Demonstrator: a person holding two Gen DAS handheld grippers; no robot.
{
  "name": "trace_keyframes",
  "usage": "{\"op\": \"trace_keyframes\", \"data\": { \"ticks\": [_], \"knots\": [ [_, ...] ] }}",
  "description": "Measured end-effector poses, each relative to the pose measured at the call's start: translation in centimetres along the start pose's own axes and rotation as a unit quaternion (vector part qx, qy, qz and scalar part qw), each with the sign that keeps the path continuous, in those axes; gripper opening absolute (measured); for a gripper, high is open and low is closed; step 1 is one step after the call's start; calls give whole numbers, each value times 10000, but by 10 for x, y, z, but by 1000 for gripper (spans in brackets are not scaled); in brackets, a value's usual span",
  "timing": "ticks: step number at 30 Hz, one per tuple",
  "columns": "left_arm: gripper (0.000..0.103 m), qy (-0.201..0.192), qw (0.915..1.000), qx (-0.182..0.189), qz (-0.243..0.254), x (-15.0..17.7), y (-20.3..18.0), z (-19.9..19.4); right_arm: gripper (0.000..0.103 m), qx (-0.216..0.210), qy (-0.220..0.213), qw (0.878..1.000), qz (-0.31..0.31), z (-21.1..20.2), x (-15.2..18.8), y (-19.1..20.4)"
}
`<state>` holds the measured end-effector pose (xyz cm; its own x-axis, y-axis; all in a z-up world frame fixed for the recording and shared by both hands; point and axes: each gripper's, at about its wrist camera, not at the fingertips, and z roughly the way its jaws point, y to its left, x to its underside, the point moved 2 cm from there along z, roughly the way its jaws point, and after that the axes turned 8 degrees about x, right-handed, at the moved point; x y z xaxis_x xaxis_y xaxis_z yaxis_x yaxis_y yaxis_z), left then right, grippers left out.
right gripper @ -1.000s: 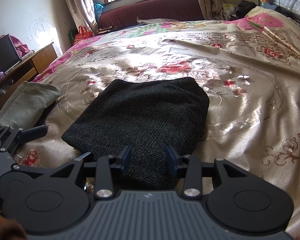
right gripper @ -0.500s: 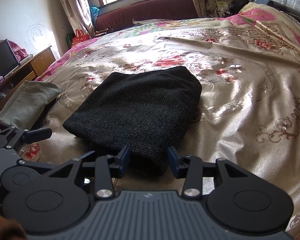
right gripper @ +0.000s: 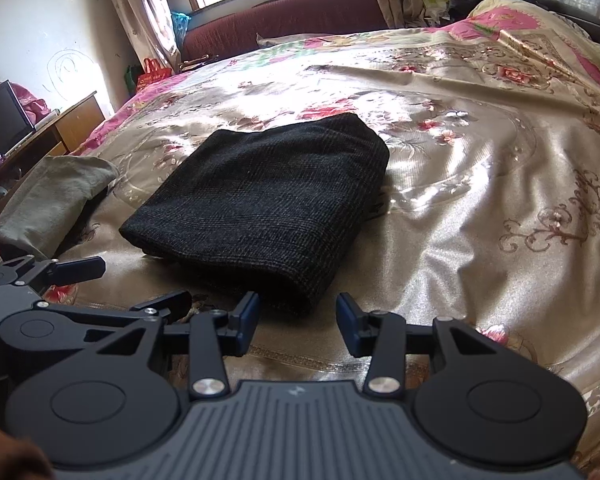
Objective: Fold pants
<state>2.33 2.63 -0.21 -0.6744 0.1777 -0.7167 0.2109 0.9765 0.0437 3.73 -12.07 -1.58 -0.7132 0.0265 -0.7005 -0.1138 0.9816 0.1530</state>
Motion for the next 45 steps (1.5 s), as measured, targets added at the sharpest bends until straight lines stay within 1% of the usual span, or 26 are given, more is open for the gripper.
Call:
{"op": "trace_keyframes", "data": {
  "ticks": [5,15,24,45],
  "knots": [
    [103,5,10000,4,-29,1,-1,0,47,-16,10,10000,-48,0,2,2],
    [103,7,10000,-2,-90,3,-1,0,47,-7,113,9999,-66,4,5,3],
    [103,2,9999,-10,-130,3,0,-1,47,179,258,9995,-69,9,8,-1],
    [103,-3,9999,-12,-118,4,-1,-2,47,171,263,9995,-80,7,9,1]
  ]
}}
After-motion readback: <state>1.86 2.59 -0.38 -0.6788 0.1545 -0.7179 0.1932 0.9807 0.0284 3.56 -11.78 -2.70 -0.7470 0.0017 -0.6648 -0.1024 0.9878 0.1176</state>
